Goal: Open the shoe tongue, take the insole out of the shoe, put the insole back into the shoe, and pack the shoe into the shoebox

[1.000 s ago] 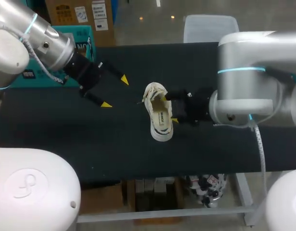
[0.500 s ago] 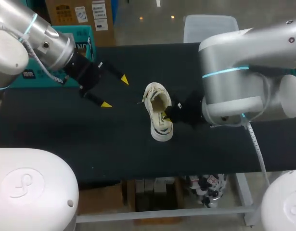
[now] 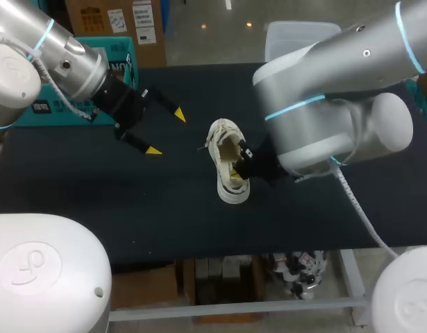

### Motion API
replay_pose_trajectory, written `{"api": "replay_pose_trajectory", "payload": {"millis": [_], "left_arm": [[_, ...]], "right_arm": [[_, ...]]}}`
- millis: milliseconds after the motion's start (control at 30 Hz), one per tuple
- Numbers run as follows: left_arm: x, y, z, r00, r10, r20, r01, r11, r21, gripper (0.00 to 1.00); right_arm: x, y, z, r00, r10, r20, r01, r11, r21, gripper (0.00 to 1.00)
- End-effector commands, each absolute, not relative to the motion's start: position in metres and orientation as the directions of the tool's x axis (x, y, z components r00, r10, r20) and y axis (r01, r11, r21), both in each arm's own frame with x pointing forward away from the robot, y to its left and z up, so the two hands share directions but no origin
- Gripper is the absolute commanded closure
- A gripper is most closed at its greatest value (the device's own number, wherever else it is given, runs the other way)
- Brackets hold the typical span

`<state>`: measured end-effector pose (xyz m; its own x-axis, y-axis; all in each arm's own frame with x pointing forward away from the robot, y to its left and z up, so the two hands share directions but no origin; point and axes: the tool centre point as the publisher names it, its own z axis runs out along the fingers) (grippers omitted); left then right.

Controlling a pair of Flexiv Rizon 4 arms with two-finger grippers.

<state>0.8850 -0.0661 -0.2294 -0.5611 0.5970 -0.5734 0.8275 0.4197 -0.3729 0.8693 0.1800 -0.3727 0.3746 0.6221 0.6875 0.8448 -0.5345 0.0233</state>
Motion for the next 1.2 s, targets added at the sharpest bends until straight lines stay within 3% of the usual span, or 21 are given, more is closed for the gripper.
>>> {"api": "replay_pose_trajectory", "payload": {"millis": [33,367,767,833,933,1067,1100,1133,1167,1200], "left_arm": [[0.885,-0.066,-0.229,-0.561,0.598,-0.572,0.827,0.420,-0.373,0.00],[0.885,-0.066,-0.229,-0.561,0.598,-0.572,0.827,0.420,-0.373,0.00],[0.885,-0.066,-0.229,-0.561,0.598,-0.572,0.827,0.420,-0.373,0.00],[0.885,-0.066,-0.229,-0.561,0.598,-0.572,0.827,0.420,-0.373,0.00],[0.885,-0.066,-0.229,-0.561,0.598,-0.572,0.827,0.420,-0.373,0.00],[0.886,-0.067,-0.228,-0.606,0.563,-0.561,0.795,0.458,-0.398,0.00],[0.886,-0.067,-0.228,-0.629,0.550,-0.550,0.777,0.460,-0.429,0.00],[0.885,-0.067,-0.227,-0.647,0.538,-0.540,0.762,0.478,-0.437,0.00],[0.883,-0.067,-0.227,-0.684,0.511,-0.521,0.729,0.514,-0.452,0.00],[0.883,-0.067,-0.228,-0.723,0.491,-0.487,0.691,0.533,-0.488,0.00]], "right_arm": [[0.877,0.182,-0.387,0.475,0.735,0.483,0.836,-0.548,0.013,1.00],[0.883,0.175,-0.409,0.527,0.716,0.458,0.810,-0.586,-0.016,1.00],[0.876,0.176,-0.353,0.377,0.547,0.747,0.883,-0.455,-0.113,1.00],[0.874,0.171,-0.343,0.343,0.524,0.779,0.903,-0.413,-0.120,0.82],[0.876,0.164,-0.335,0.315,0.525,0.791,0.918,-0.380,-0.114,0.77],[0.880,0.158,-0.327,0.255,0.535,0.806,0.951,-0.290,-0.108,0.59],[0.881,0.155,-0.326,0.242,0.538,0.807,0.957,-0.268,-0.108,0.40],[0.881,0.154,-0.325,0.225,0.551,0.804,0.966,-0.232,-0.112,0.13],[0.881,0.152,-0.324,0.218,0.554,0.804,0.973,-0.191,-0.132,0.00],[0.882,0.150,-0.322,0.209,0.556,0.804,0.978,-0.132,-0.163,0.00]]}}
